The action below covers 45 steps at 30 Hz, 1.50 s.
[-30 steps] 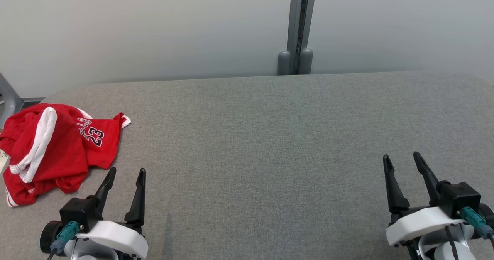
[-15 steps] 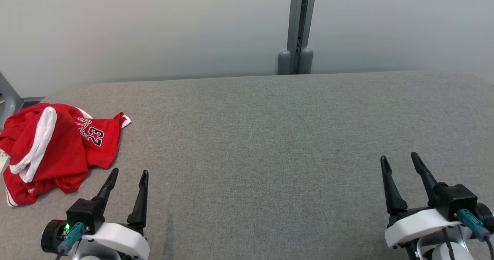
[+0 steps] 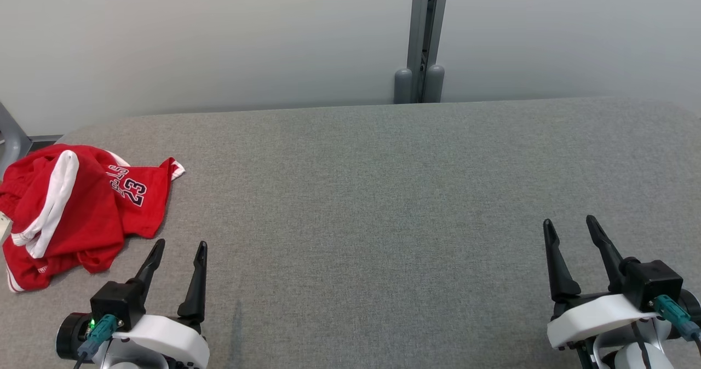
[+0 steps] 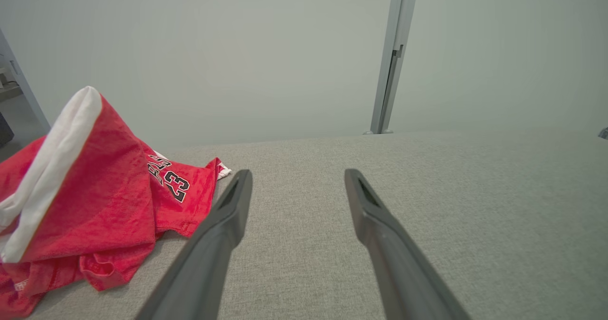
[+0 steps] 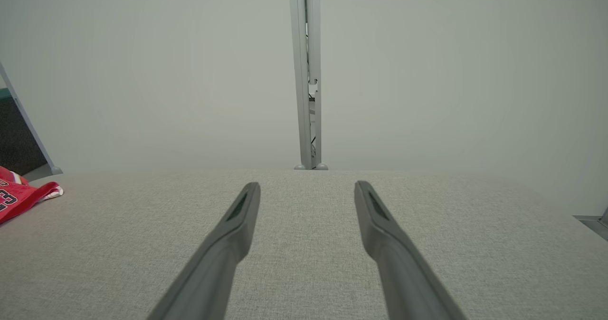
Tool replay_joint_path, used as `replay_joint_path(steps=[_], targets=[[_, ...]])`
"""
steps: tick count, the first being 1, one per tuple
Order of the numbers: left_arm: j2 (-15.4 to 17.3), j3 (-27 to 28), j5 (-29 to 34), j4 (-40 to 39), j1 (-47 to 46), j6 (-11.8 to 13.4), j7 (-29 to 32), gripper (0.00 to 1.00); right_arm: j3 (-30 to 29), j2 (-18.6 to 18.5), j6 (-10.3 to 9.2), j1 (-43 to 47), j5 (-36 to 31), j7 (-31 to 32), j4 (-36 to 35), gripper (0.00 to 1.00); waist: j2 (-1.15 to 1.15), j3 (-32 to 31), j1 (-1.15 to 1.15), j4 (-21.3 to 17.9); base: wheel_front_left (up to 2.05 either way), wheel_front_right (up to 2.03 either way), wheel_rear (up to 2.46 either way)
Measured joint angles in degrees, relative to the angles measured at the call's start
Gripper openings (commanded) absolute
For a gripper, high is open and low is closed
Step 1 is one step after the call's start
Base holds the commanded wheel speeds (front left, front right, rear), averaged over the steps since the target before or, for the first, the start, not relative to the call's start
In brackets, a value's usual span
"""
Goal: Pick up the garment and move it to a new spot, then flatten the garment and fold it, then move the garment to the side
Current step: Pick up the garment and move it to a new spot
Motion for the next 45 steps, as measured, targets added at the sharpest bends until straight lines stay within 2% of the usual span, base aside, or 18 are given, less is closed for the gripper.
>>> replay_joint_path(steps=[9,16,24,33,45], targets=[[-0.3,0.2,-0.6,0.1,-0.4,-0.4,0.0,1.00,-0.2,0.0,0.00,-0.1,-0.1,0.0,0.1,1.00,0.00,0.1,0.00,0.4,0.00,0.00,0.00],[-0.7,1.1,-1.2,0.1,-1.7,-0.4,0.0,1.00,0.0,0.0,0.00,-0.1,0.2,-0.1,-0.8,1.00,0.00,0.5,0.00,3.2,0.00,0.00,0.00],[-1.3,3.0,-2.2,-0.3,-2.7,-0.3,0.0,1.00,1.3,0.0,0.00,-0.1,0.7,-0.1,-1.5,1.00,0.00,0.4,0.00,9.3,0.00,0.00,0.00],[-0.6,4.8,-2.8,0.0,-2.3,0.1,0.0,1.00,3.4,0.0,0.00,0.0,3.3,-0.1,-1.8,1.00,0.00,-0.4,0.00,16.7,0.00,0.00,0.00],[0.1,5.5,-3.0,0.2,0.2,0.8,0.0,1.00,5.2,0.0,0.04,0.6,3.2,-0.1,-1.2,1.00,0.00,-2.2,0.00,26.2,0.00,0.00,0.00]])
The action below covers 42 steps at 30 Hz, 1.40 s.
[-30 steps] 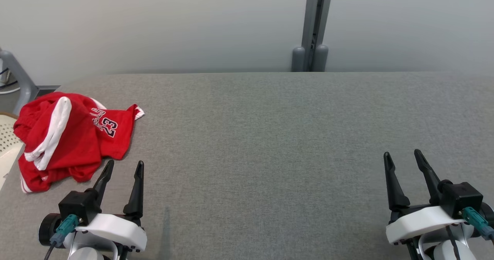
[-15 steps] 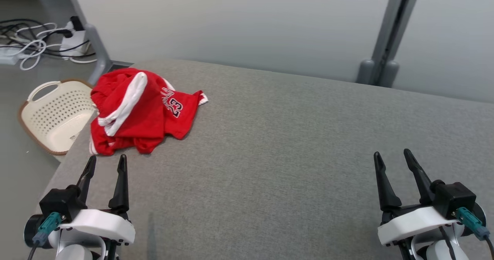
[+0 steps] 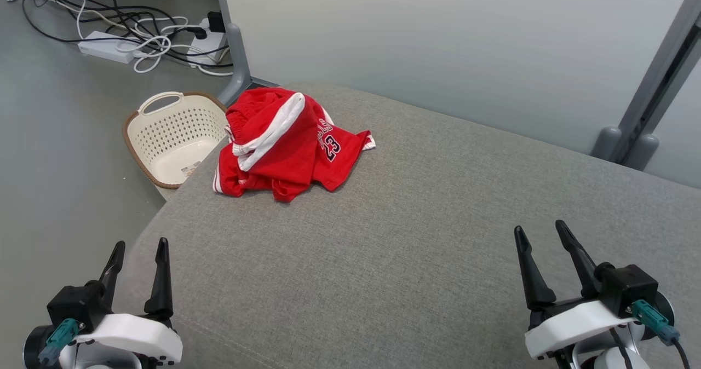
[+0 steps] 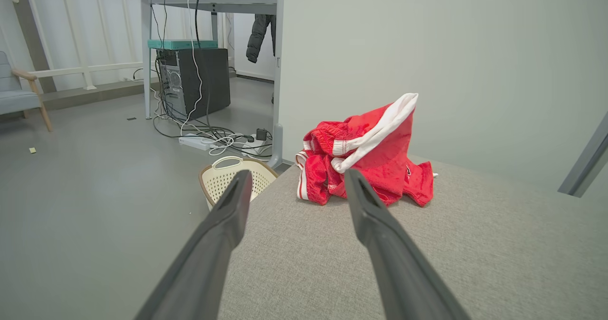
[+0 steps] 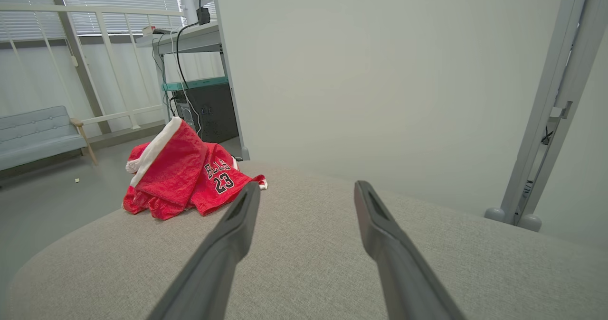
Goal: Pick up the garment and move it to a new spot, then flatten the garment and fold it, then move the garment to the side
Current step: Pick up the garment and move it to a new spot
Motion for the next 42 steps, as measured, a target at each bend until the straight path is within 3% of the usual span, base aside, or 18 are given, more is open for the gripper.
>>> replay_joint_path(steps=[4,26,35,42], targets=[[0.2,0.0,-0.3,-0.1,0.4,0.2,0.0,1.00,0.4,0.0,0.00,-0.1,-0.1,0.0,0.4,1.00,0.00,-0.4,0.00,1.5,0.00,0.00,0.00],[-0.5,-2.2,-0.9,-0.5,-1.1,0.7,0.0,1.00,-0.2,0.0,0.00,-1.6,-2.5,0.1,1.5,1.00,0.00,1.9,0.00,1.5,0.00,0.00,0.00],[-0.1,-3.7,-1.9,2.4,-11.5,-1.1,0.2,1.00,-0.3,-0.7,0.01,-5.7,-4.7,2.6,-2.0,1.00,0.00,7.6,0.00,-0.9,0.00,0.00,0.00],[2.7,-4.8,-4.1,12.2,-23.6,-2.8,1.6,1.00,1.0,-1.5,0.01,-10.8,-6.2,3.6,-4.5,1.00,0.00,14.3,0.00,-5.2,0.00,0.00,0.00]])
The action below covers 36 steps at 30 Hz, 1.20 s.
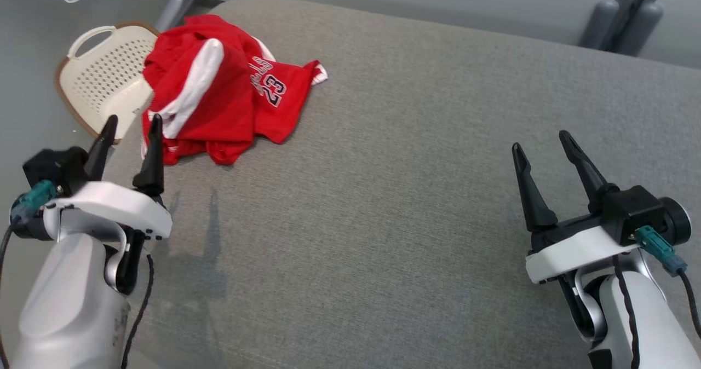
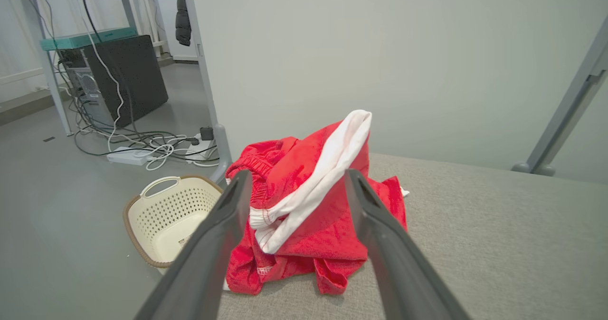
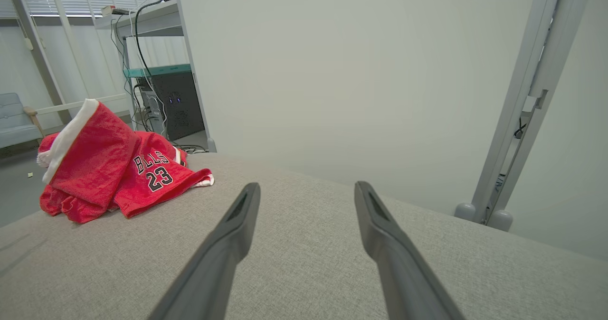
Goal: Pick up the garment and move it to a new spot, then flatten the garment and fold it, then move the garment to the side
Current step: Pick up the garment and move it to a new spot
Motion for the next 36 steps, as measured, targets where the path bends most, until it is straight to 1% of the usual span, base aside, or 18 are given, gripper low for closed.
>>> replay_joint_path(steps=[7,11,14,15,16,17,22,26,30,35,36], targets=[[4.0,-2.3,-2.3,12.1,-9.8,-0.7,2.6,1.00,-0.4,-0.4,0.00,-2.3,-0.6,-0.1,-0.9,1.00,0.00,6.1,0.00,-5.7,0.00,0.00,0.00],[6.2,-4.3,-3.5,17.3,-13.2,-0.8,3.4,1.00,-0.7,-0.5,0.00,-2.9,-0.8,-0.3,-1.0,1.00,0.00,8.8,0.00,-8.4,0.00,0.00,0.00],[8.2,-4.5,-4.0,21.4,-15.3,-0.8,3.8,1.00,-1.0,-0.4,0.00,-3.5,-0.7,-0.7,-0.9,1.00,0.00,10.3,0.00,-10.1,0.00,0.00,0.00],[8.7,-4.4,-4.3,22.6,-15.8,-0.8,3.8,0.94,-1.0,-0.3,0.00,-3.7,-0.8,-0.8,-0.8,1.00,0.00,10.7,0.00,-10.6,0.00,0.00,0.00],[9.2,-4.4,-4.3,23.6,-16.4,-0.8,3.2,0.34,-1.0,-0.3,0.00,-3.9,-0.7,-1.0,-0.8,1.00,0.00,11.1,0.00,-11.1,0.00,0.00,0.00],[9.5,-4.3,-4.3,24.4,-16.9,-0.8,2.7,0.00,-1.2,-0.2,0.00,-4.1,-0.7,-1.2,-0.8,1.00,0.00,11.4,0.00,-11.4,0.00,0.00,0.00],[10.7,-3.8,-4.9,25.5,-18.4,-0.9,-0.3,0.00,-1.8,0.1,0.00,-4.3,-0.5,-2.0,0.2,1.00,0.00,11.3,0.00,-12.4,0.00,0.00,0.00],[12.2,-2.3,-5.3,22.9,-18.2,-0.9,-1.3,0.00,-2.0,0.5,0.00,-4.3,0.0,-2.6,1.2,1.00,0.00,9.9,0.00,-12.8,0.00,0.00,0.00],[12.7,-0.1,-5.2,15.2,-14.9,-0.7,-1.5,0.00,-2.3,0.8,0.00,-3.9,0.7,-3.0,2.4,1.00,0.00,7.6,0.00,-13.3,0.00,0.00,0.00],[12.3,2.4,-3.9,4.2,-5.6,1.3,-1.5,0.00,-2.3,1.1,0.00,-1.6,1.7,-3.3,3.9,1.00,0.00,3.9,0.00,-14.1,0.00,0.00,0.00],[12.3,2.4,-3.9,4.2,-5.6,1.3,-1.5,0.00,-2.3,1.1,0.00,-1.6,1.7,-3.3,3.9,1.00,0.00,3.9,0.00,-14.1,0.00,0.00,0.00]])
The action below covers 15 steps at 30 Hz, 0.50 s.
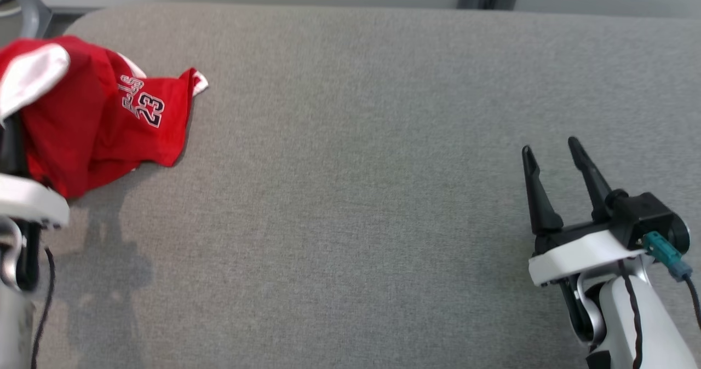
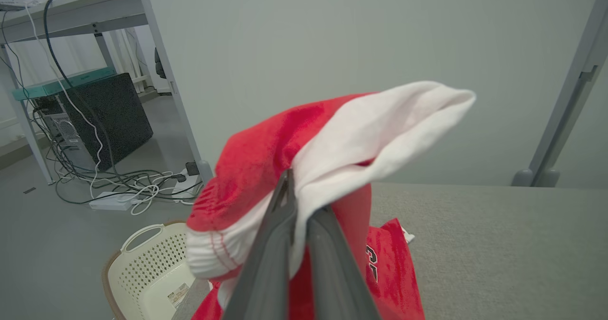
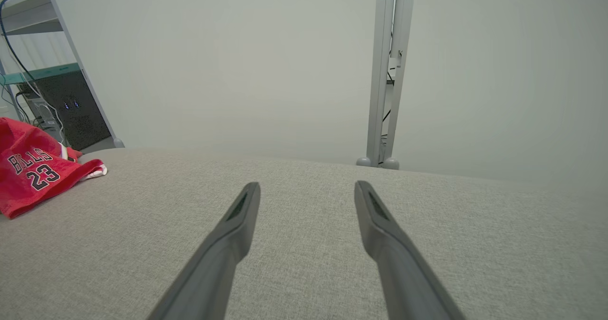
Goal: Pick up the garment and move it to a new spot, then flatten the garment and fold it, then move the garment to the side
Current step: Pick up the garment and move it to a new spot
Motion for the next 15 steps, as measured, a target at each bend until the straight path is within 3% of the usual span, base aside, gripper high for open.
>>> replay_joint_path(steps=[6,15], targets=[[-1.4,-0.1,1.2,-13.5,12.6,2.7,0.2,0.00,0.8,0.2,0.00,2.7,1.4,-0.2,1.3,1.00,0.00,-4.5,0.00,-1.7,0.00,0.00,0.00],[-5.2,-4.4,1.4,-33.2,26.6,6.5,8.5,0.00,1.9,0.4,0.00,5.6,3.5,-0.2,2.0,1.00,0.00,-9.2,0.00,-6.1,0.00,0.00,0.00]])
